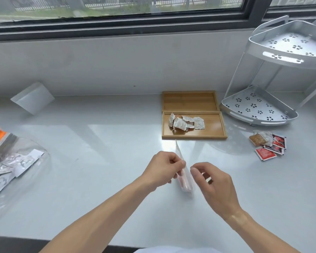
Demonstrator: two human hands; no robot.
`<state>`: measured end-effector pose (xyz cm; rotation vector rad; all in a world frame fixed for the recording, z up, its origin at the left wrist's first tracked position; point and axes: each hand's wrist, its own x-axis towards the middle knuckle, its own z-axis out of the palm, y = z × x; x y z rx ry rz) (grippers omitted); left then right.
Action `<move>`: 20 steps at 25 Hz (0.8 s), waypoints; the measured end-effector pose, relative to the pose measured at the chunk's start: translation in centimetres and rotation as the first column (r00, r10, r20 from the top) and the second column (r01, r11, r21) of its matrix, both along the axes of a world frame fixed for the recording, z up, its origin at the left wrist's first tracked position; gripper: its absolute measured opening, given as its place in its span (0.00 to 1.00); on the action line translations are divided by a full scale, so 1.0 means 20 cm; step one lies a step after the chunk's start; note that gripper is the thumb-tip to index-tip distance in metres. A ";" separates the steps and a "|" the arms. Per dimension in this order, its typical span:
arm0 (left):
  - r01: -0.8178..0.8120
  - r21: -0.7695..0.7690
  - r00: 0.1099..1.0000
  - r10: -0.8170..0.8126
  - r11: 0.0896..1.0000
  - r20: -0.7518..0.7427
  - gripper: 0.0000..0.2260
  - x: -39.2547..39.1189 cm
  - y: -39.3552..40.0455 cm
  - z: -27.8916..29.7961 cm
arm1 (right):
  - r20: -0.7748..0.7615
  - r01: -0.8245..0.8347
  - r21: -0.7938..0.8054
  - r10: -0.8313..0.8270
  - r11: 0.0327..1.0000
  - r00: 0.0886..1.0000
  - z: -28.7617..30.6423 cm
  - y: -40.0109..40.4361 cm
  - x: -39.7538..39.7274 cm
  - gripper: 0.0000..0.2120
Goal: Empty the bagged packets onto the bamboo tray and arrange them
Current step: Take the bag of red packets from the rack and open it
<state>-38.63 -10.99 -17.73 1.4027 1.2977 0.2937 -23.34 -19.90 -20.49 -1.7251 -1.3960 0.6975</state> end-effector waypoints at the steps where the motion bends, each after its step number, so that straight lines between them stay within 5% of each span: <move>1: 0.033 0.027 0.999 -0.032 0.999 -0.024 0.08 0.00 0.01 0.00 | -0.116 0.014 -0.097 -0.025 0.995 0.993 0.03 0.04 0.01 0.11; 4: 0.112 0.088 0.992 -0.106 0.990 -0.075 0.10 0.00 0.02 0.00 | -0.349 -0.080 -0.335 -0.044 0.939 0.936 0.11 0.18 0.02 0.10; 7: 0.138 0.063 0.990 -0.138 0.988 -0.006 0.10 0.00 0.02 -0.01 | -0.412 -0.195 -0.466 -0.016 0.863 0.911 0.14 0.25 0.05 0.14; 20: 0.190 -0.167 0.958 -0.145 0.968 0.246 0.09 0.01 0.06 -0.05 | -0.420 -0.201 -0.503 -0.035 0.841 0.907 0.17 0.27 0.13 0.06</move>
